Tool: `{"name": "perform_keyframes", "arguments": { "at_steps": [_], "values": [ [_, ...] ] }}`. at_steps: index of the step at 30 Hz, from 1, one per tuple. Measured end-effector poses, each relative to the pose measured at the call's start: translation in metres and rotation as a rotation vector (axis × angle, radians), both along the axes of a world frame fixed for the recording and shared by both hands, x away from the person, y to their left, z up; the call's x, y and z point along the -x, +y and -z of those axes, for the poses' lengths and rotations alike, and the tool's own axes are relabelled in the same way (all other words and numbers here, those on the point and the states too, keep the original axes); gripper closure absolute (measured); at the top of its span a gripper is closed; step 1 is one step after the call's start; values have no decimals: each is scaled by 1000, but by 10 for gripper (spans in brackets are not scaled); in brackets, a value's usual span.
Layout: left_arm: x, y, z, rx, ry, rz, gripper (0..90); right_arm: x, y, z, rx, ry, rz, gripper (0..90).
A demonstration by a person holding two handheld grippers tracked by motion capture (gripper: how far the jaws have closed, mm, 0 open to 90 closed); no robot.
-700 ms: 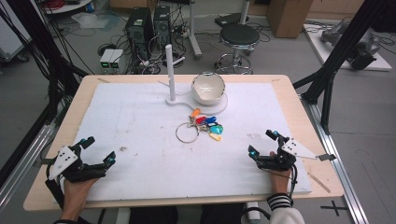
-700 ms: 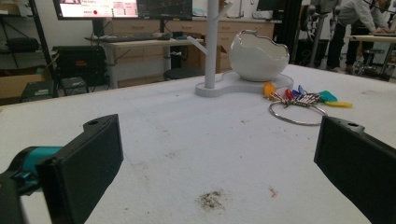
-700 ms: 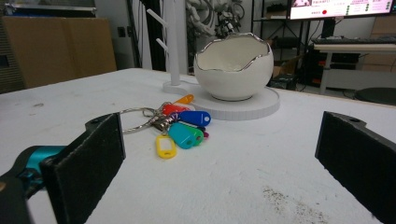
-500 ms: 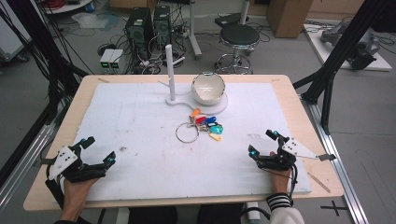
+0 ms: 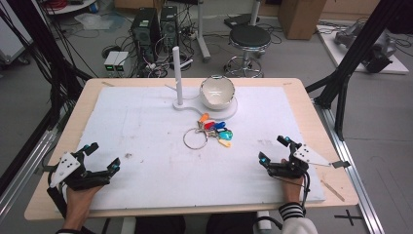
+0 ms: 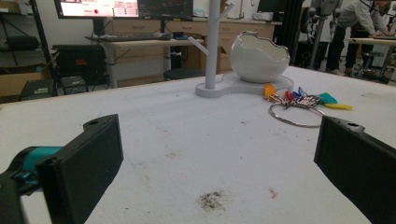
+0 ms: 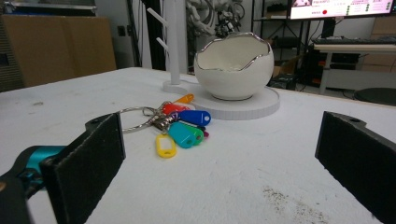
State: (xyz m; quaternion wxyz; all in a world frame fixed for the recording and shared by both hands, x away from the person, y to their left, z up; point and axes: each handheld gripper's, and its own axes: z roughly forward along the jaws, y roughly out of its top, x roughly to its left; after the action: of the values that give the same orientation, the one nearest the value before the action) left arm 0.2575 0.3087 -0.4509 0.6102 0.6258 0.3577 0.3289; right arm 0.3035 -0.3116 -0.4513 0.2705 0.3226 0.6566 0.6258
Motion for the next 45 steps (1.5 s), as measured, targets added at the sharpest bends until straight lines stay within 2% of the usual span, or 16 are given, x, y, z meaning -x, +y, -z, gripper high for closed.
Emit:
{"name": "perform_keyframes", "arguments": {
  "at_steps": [45],
  "values": [
    [0,0,0,-3,-3,8,17,0,0,0,10,-9,-5,10]
  ]
}}
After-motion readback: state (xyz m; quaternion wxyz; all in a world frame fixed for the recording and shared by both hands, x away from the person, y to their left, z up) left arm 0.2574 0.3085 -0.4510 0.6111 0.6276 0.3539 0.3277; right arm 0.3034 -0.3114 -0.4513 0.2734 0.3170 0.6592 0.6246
